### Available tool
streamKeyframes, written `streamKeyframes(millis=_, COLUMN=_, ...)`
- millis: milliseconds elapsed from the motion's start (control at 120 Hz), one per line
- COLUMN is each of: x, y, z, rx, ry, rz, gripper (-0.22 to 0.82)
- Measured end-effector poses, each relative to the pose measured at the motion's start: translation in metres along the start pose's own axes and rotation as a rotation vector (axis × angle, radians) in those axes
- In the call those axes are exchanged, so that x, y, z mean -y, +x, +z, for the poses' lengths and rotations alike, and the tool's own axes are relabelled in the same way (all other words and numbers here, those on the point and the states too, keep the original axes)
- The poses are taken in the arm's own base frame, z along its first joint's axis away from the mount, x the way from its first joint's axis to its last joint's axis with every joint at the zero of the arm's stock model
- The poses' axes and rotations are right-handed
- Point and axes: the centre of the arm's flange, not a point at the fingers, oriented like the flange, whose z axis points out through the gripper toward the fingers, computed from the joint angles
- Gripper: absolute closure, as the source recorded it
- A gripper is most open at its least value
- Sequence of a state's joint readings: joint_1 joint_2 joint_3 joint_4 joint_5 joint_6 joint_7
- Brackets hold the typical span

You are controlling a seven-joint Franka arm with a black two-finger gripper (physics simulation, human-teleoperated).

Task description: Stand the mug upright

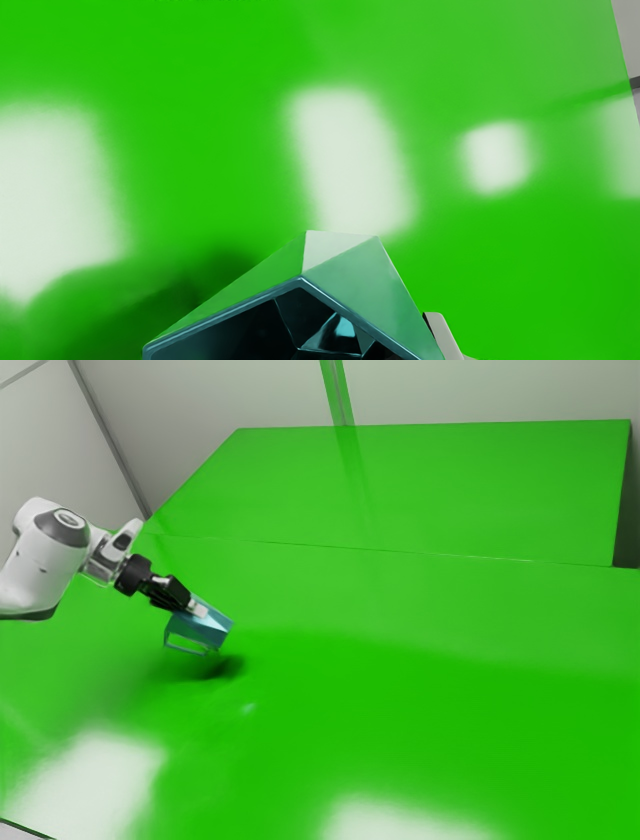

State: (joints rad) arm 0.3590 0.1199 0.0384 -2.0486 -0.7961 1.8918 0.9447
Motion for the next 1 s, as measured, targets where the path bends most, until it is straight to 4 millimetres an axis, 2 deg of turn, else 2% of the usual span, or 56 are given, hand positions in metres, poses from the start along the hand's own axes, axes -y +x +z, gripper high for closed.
streamKeyframes(millis=250, x=-0.054, y=0.014, z=0.002, rx=0.138, ry=0.129, rz=0.115, gripper=0.79)
streamKeyframes(millis=567, x=-0.085, y=0.017, z=0.003, rx=0.280, ry=0.355, rz=0.160, gripper=0.79)
streamKeyframes(millis=725, x=-0.100, y=0.014, z=0.018, rx=0.313, ry=0.435, rz=0.157, gripper=0.79)
streamKeyframes(millis=892, x=-0.123, y=0.009, z=0.046, rx=0.339, ry=0.497, rz=0.166, gripper=0.79)
streamKeyframes(millis=1000, x=-0.128, y=0.004, z=0.059, rx=0.334, ry=0.530, rz=0.151, gripper=0.79)
